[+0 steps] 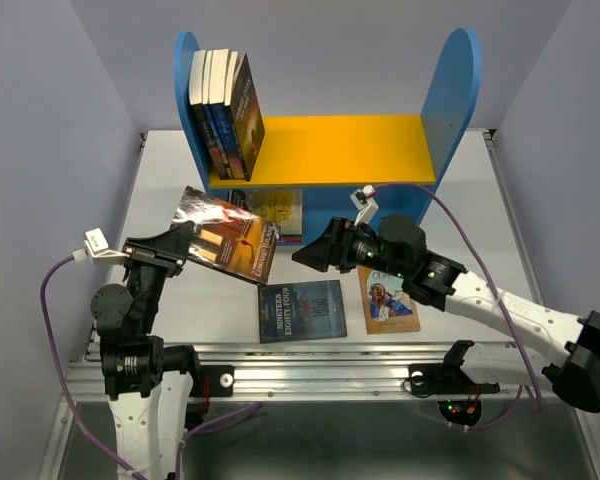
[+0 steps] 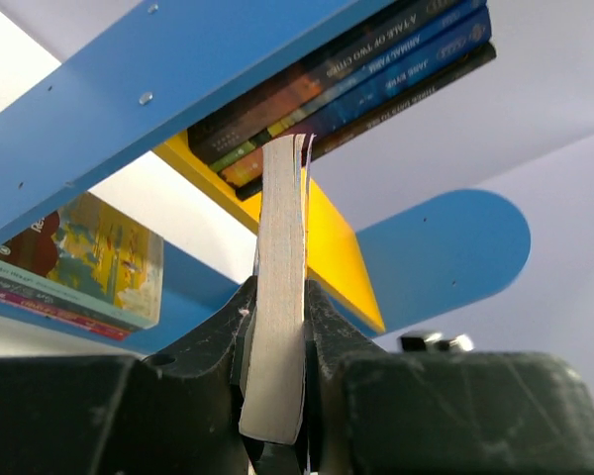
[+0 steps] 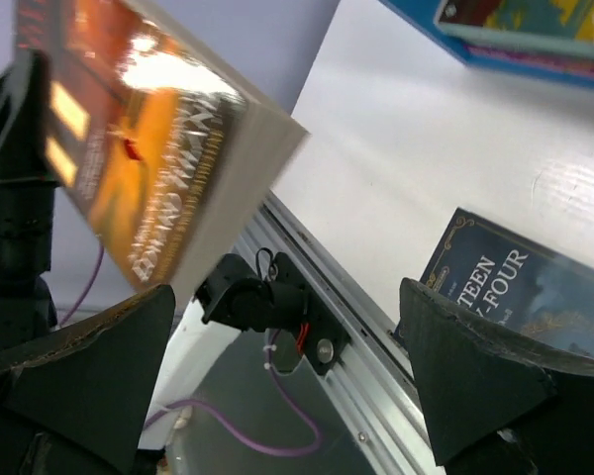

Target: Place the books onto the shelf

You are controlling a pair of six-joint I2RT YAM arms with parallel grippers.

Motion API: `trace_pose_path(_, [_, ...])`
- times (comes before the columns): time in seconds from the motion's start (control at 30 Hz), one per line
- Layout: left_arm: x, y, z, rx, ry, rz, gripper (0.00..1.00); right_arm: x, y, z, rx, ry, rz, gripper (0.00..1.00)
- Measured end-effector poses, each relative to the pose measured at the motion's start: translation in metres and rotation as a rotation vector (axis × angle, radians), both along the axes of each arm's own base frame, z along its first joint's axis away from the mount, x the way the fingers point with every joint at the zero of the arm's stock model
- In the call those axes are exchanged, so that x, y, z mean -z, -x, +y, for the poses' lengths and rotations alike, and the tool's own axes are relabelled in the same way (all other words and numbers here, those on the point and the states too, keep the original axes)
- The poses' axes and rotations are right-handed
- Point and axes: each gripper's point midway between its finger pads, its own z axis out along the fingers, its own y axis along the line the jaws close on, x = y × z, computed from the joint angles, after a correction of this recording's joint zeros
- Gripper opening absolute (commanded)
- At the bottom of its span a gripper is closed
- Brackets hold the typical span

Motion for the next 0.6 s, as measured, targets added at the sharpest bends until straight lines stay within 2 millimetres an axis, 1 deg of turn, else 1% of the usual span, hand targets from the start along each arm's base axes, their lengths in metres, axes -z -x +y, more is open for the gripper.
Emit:
trace_pose_path(0.1, [-0.003, 0.000, 0.005, -0.030, 0.029, -0.004, 0.00, 0.026, -0.001, 0.014, -0.001, -0.019, 0.087, 1.00])
trace_pose_path(0.13, [-0.003, 0.000, 0.006, -0.035, 0.033, -0.004, 0.00, 0.031, 0.000, 0.021, -0.008, -0.033, 0.113, 1.00])
trace_pose_path(0.2, [-0.003, -0.001, 0.008, -0.045, 0.042, -0.002, 0.00, 0.032, 0.005, 0.036, -0.028, -0.071, 0.139, 1.00])
trace_pose_path(0.27, [-0.003, -0.001, 0.009, -0.053, 0.045, -0.002, 0.00, 0.024, 0.011, 0.050, -0.044, -0.127, 0.149, 1.00])
trace_pose_path(0.3, [-0.003, -0.001, 0.009, -0.056, 0.046, -0.003, 0.00, 0.016, 0.012, 0.056, -0.049, -0.169, 0.149, 1.00])
trace_pose_path(0.37, [-0.002, -0.001, 0.010, -0.060, 0.050, -0.003, 0.00, 0.006, 0.015, 0.065, -0.060, -0.230, 0.154, 1.00])
trace_pose_path(0.47, [0.002, -0.002, 0.010, -0.060, 0.056, 0.006, 0.00, -0.008, 0.012, 0.071, -0.054, -0.316, 0.158, 1.00])
trace_pose_path(0.6, [0.005, -0.002, 0.010, -0.058, 0.065, 0.011, 0.00, -0.017, 0.007, 0.072, -0.038, -0.369, 0.164, 1.00])
